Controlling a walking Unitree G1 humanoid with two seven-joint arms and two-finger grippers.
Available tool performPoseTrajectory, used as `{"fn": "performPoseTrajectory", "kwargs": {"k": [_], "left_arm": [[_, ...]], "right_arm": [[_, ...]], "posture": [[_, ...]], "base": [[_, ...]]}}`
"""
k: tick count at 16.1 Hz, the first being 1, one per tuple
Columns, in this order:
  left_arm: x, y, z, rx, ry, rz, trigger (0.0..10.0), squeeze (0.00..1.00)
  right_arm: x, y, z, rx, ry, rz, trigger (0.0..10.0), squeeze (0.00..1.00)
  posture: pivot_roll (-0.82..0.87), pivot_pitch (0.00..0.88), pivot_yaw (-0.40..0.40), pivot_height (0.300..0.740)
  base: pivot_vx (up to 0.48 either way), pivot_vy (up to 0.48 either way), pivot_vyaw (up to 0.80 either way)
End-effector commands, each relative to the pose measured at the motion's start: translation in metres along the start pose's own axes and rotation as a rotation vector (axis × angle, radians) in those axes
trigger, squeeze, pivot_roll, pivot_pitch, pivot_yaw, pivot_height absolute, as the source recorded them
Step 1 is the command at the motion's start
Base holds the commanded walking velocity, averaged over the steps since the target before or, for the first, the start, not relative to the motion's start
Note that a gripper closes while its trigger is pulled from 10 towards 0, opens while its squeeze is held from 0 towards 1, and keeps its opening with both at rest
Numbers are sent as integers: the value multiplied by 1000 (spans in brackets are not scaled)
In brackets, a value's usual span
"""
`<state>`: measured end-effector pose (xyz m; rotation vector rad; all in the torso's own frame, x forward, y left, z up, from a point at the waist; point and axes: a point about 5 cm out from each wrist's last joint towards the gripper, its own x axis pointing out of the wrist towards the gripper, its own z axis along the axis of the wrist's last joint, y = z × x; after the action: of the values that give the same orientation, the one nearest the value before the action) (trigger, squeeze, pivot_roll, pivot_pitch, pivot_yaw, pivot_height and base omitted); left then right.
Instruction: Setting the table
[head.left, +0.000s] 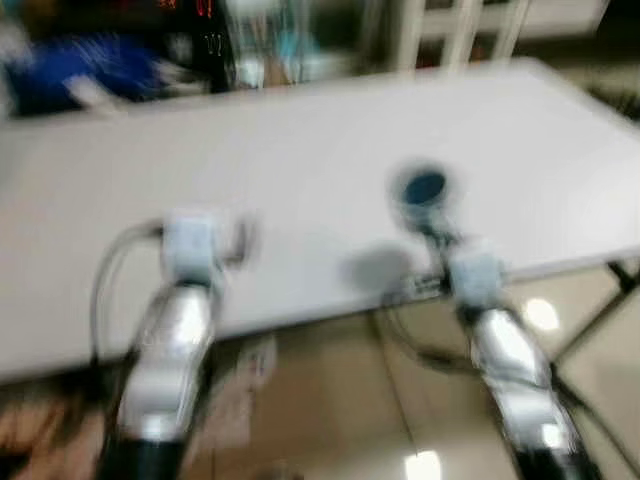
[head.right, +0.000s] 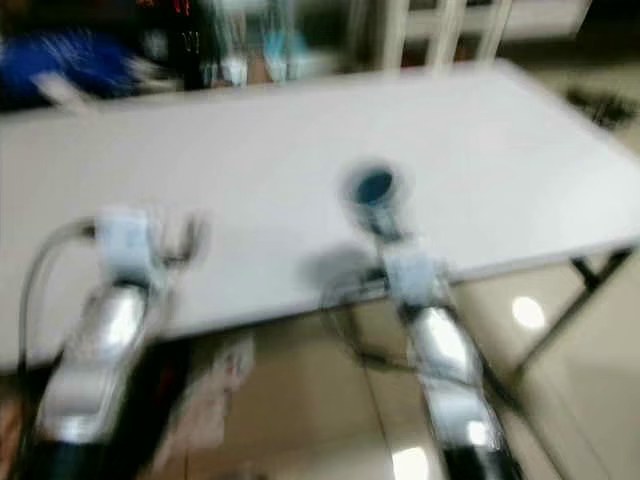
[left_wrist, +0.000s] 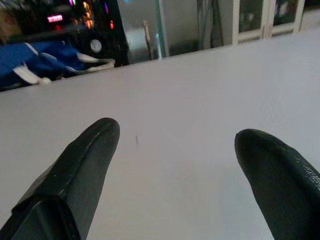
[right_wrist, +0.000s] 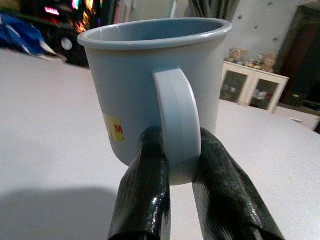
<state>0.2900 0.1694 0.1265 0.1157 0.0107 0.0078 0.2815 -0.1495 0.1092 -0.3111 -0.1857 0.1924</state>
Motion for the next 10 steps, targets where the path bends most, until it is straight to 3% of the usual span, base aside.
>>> {"fn": "performPoseTrajectory", "kwargs": {"k": [1,3,4,5,6,7,9,10], "left_arm": [[2,-10,9,-16,-35,-31,10000,0],[2,-8,10,3,-42,-7,10000,0],[3,-9,10,0,-46,-4,10000,0],[3,-9,11,-1,-48,-6,10000,0],[3,-10,11,-3,-50,-8,10000,0],[4,-10,11,-4,-50,-12,10000,0],[4,-12,10,-7,-50,-15,10000,0],[3,-12,11,-9,-54,-17,10000,0]], "right_arm": [[-4,-11,-3,-22,17,-25,0,0],[8,-7,12,4,-26,10,0,0],[19,-4,23,10,-53,38,0,0],[27,-1,31,12,-74,53,8549,0],[39,1,43,33,-106,69,10000,0],[56,3,53,61,-118,66,10000,0],[66,2,53,85,-87,39,10000,0],[78,0,48,124,-25,6,10000,0]], "posture": [[-85,0,72,740],[-84,0,73,740],[-85,0,75,740],[-85,0,75,740],[-82,0,76,740],[-80,0,77,740],[-71,0,77,740],[-62,0,72,740]], "base": [[480,0,0],[480,0,0],[0,0,0],[0,0,0],[0,0,0],[0,0,0],[0,0,0],[0,0,0]]}}
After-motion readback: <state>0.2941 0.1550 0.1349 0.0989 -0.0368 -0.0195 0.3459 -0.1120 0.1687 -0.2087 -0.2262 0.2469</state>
